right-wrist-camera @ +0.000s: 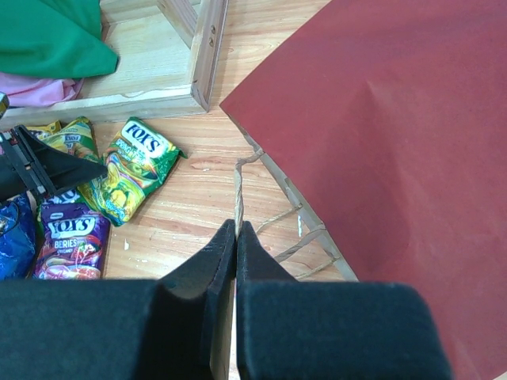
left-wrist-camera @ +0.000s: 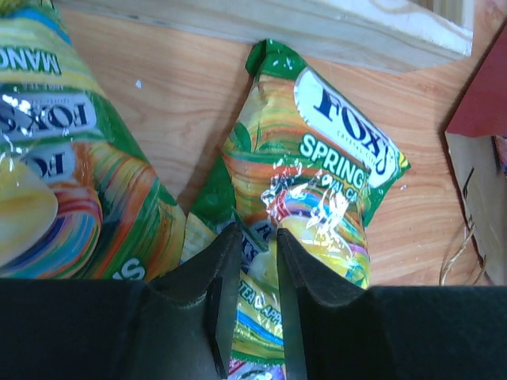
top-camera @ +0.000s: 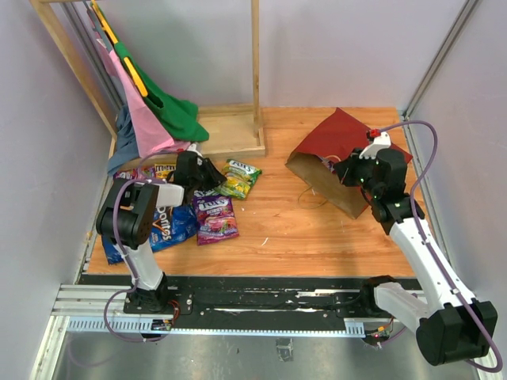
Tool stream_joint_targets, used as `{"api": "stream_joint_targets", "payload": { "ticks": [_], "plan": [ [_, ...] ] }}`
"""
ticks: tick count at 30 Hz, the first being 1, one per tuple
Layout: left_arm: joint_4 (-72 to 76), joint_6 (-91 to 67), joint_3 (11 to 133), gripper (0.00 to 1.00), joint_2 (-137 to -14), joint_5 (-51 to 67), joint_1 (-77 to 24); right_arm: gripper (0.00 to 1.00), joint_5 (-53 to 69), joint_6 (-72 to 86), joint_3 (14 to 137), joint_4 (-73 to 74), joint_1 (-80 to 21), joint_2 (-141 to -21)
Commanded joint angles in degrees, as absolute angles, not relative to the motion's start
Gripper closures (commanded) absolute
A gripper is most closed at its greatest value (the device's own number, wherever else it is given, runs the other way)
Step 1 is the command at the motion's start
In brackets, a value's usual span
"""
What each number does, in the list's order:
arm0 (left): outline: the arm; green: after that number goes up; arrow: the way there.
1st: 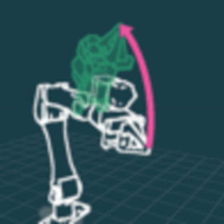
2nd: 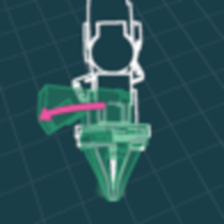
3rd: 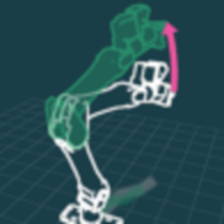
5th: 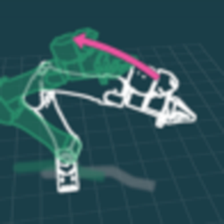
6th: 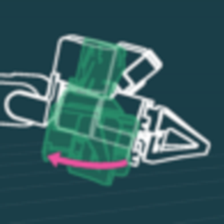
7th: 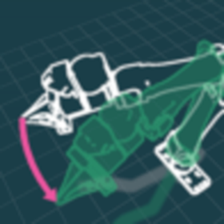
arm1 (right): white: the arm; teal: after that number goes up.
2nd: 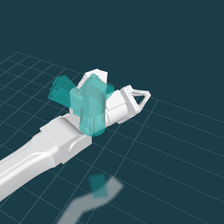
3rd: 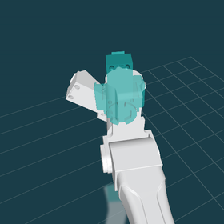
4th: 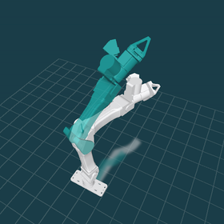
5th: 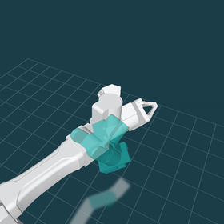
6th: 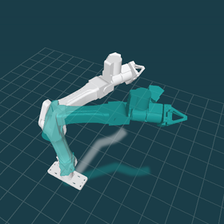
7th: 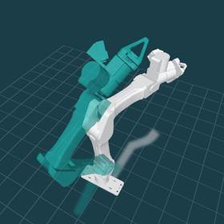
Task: Take the snacks out of the paper bag
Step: Adjust the snack at the center of the board.
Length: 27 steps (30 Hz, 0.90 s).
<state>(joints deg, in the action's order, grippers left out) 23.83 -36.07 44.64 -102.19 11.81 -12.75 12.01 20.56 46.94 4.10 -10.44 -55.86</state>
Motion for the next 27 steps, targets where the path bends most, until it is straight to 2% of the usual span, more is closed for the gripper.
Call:
{"api": "stream_joint_targets", "payload": {
  "ticks": [1,7,11,15,17,20,24,27],
  "plan": [
    [20.4,-34.9,47.9,0.69,-105.1,8.1,-12.6,0.99,13.2,20.1,46.6,2.3,-9.8,-56.5],
    [17.8,-33.2,48.7,0.69,-101.5,4.6,-12.4,0.99,12.6,19.9,46.5,2.4,-9.9,-56.2],
    [17.3,-31.7,46.9,0.64,-95.4,2.2,-12.4,0.99,13.0,20.0,46.5,2.2,-9.9,-56.8],
    [16.1,-29.9,46.3,0.47,-89.0,2.5,-12.5,0.99,13.4,20.4,46.5,2.0,-9.9,-57.3],
    [15.5,-29.0,46.2,0.3,-86.1,3.1,-12.5,0.99,13.6,20.5,46.5,1.8,-9.9,-57.3],
    [14.9,-28.4,46.1,0.13,-82.5,5.0,-12.5,0.99,13.9,20.9,46.7,1.5,-9.8,-57.5],
    [14.1,-27.2,47.2,0.01,-79.9,7.7,-14.8,0.99,14.7,21.4,47.0,1.2,-9.9,-58.5],
    [11.4,-23.9,50.4,0.0,-80.6,5.6,-20.4,0.99,15.8,21.9,47.2,0.9,-9.9,-59.2]
  ]
}}
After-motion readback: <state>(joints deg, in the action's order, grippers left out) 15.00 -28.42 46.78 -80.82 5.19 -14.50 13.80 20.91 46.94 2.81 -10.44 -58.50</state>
